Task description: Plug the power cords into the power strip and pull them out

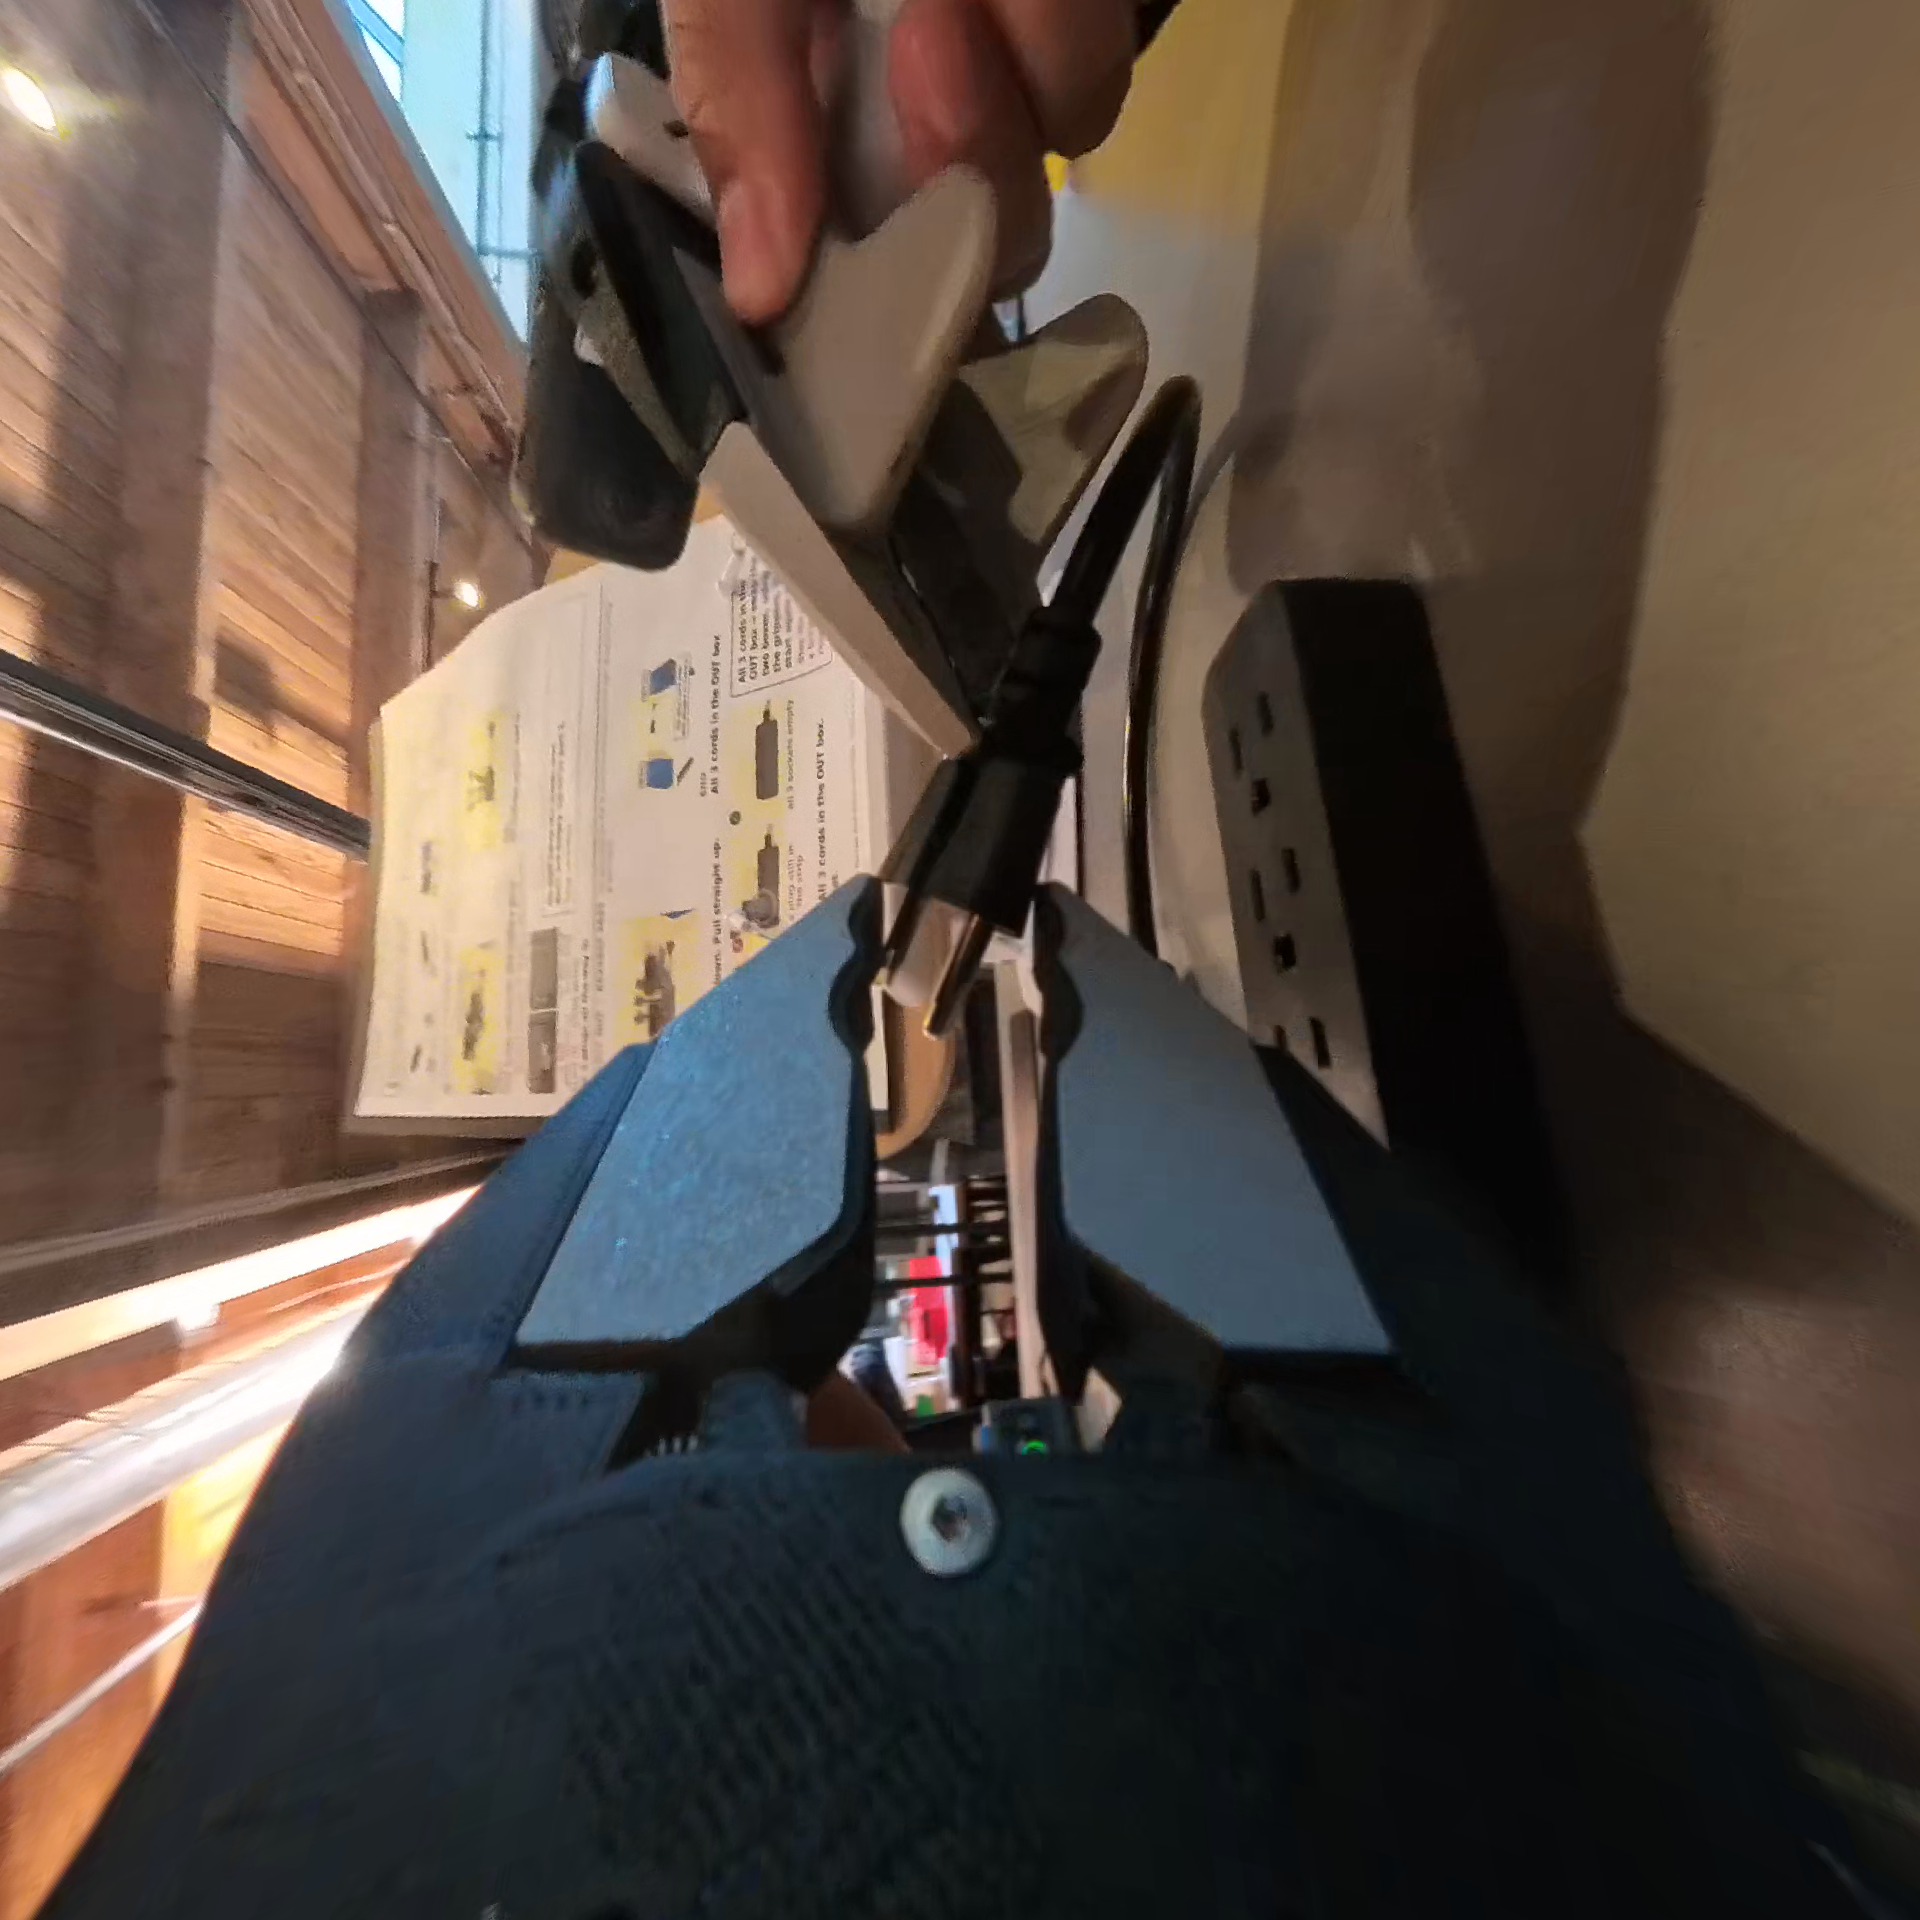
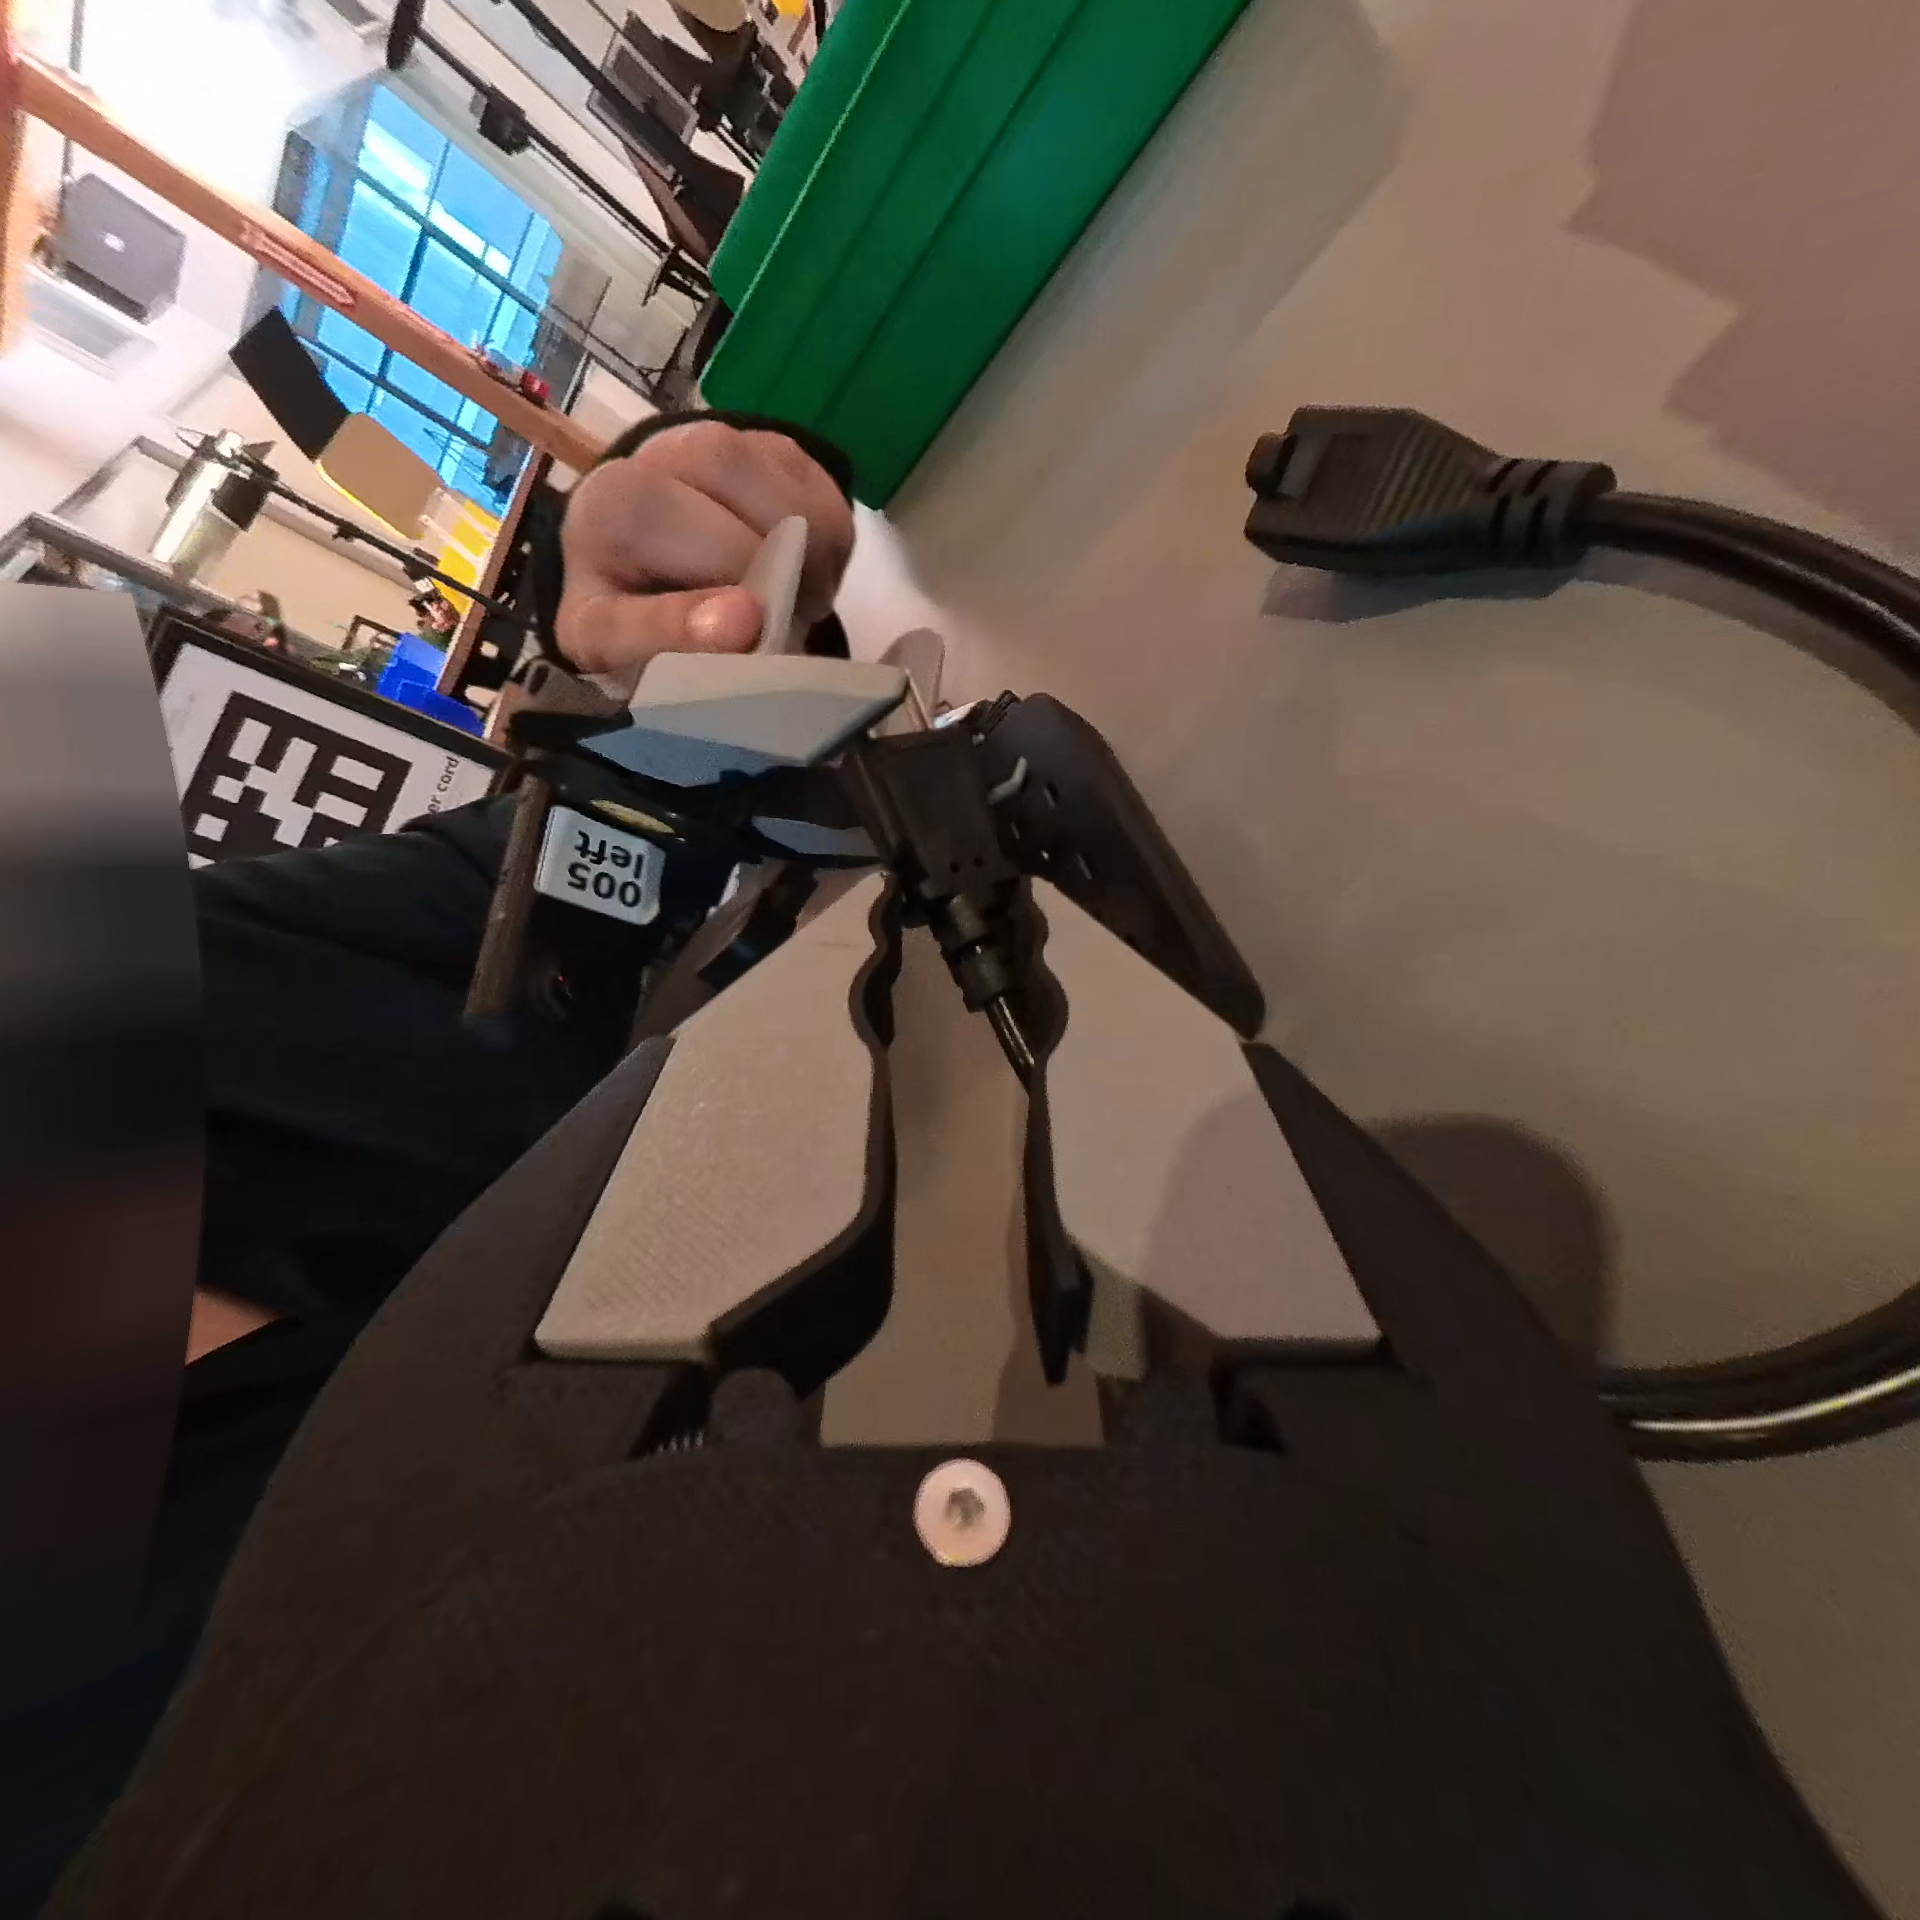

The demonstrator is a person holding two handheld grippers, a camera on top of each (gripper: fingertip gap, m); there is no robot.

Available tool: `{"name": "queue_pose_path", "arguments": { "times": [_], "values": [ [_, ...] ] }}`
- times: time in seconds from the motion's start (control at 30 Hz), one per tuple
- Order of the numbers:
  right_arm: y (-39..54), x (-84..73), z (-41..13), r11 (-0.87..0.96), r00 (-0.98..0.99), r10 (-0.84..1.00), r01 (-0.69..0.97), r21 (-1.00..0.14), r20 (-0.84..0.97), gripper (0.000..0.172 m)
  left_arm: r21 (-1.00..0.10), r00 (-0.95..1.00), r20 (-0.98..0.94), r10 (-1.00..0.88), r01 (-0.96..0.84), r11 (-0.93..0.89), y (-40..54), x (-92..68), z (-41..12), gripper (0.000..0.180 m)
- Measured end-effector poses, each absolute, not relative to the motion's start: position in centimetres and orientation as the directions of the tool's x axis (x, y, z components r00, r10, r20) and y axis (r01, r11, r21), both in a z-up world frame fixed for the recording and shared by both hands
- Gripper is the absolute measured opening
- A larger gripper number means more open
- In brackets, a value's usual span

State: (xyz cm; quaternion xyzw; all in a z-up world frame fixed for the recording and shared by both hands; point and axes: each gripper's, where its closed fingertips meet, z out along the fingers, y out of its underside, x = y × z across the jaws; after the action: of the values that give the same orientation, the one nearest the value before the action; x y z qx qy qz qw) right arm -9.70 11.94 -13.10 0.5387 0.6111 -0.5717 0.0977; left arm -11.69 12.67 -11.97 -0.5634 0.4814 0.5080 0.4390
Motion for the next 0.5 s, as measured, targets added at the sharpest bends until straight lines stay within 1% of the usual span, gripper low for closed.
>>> {"name": "queue_pose_path", "arguments": {
  "times": [0.03, 0.07, 0.1, 0.13, 0.17, 0.23, 0.27, 0.33, 0.37, 0.43, 0.5],
  "values": [
    [11.9, -9.7, -13.2, -0.231, -0.397, 0.553, 0.772, -0.593, -0.733, 0.018, 0.021, -0.003, -0.994, -0.107, -0.986, -0.164, 12.7, -11.8, -12.1, 0.025],
    [11.9, -9.8, -13.3, -0.231, -0.398, 0.555, 0.77, -0.595, -0.73, 0.018, 0.016, 0.004, -0.994, -0.112, -0.984, -0.175, 12.7, -11.9, -12.1, 0.025],
    [12.0, -9.8, -13.1, -0.234, -0.403, 0.553, 0.766, -0.599, -0.73, 0.019, -0.02, 0.043, -0.992, -0.118, -0.982, -0.187, 12.7, -12.0, -12.1, 0.024],
    [12.1, -9.8, -12.9, -0.236, -0.408, 0.552, 0.759, -0.606, -0.727, 0.019, -0.081, 0.107, -0.986, -0.124, -0.976, -0.201, 12.8, -12.2, -12.1, 0.024],
    [12.3, -9.9, -12.7, -0.235, -0.417, 0.562, 0.747, -0.622, -0.714, 0.02, -0.167, 0.2, -0.969, -0.143, -0.962, -0.215, 12.9, -12.3, -12.3, 0.024],
    [13.0, -10.3, -11.3, -0.239, -0.459, 0.606, 0.675, -0.698, -0.65, 0.02, -0.367, 0.413, -0.895, -0.172, -0.897, -0.246, 13.0, -12.8, -12.6, 0.024],
    [13.4, -10.4, -10.2, -0.235, -0.487, 0.635, 0.617, -0.751, -0.599, 0.024, -0.463, 0.516, -0.838, -0.176, -0.844, -0.271, 13.1, -13.3, -12.7, 0.024],
    [13.5, -10.0, -7.9, -0.189, -0.557, 0.677, 0.5, -0.845, -0.481, 0.036, -0.621, 0.684, -0.71, -0.165, -0.72, -0.31, 13.2, -14.3, -12.5, 0.023],
    [13.2, -9.6, -6.9, -0.152, -0.594, 0.685, 0.448, -0.881, -0.42, 0.039, -0.691, 0.755, -0.638, -0.148, -0.647, -0.323, 13.2, -14.8, -12.3, 0.023],
    [11.9, -8.5, -6.0, -0.061, -0.667, 0.675, 0.377, -0.924, -0.316, 0.04, -0.811, 0.871, -0.474, -0.133, -0.49, -0.321, 13.2, -15.3, -11.7, 0.023],
    [10.6, -7.9, -7.0, 0.029, -0.704, 0.657, 0.381, -0.924, -0.269, 0.039, -0.895, 0.946, -0.29, -0.142, -0.321, -0.311, 13.2, -15.4, -11.2, 0.023]
  ]
}}
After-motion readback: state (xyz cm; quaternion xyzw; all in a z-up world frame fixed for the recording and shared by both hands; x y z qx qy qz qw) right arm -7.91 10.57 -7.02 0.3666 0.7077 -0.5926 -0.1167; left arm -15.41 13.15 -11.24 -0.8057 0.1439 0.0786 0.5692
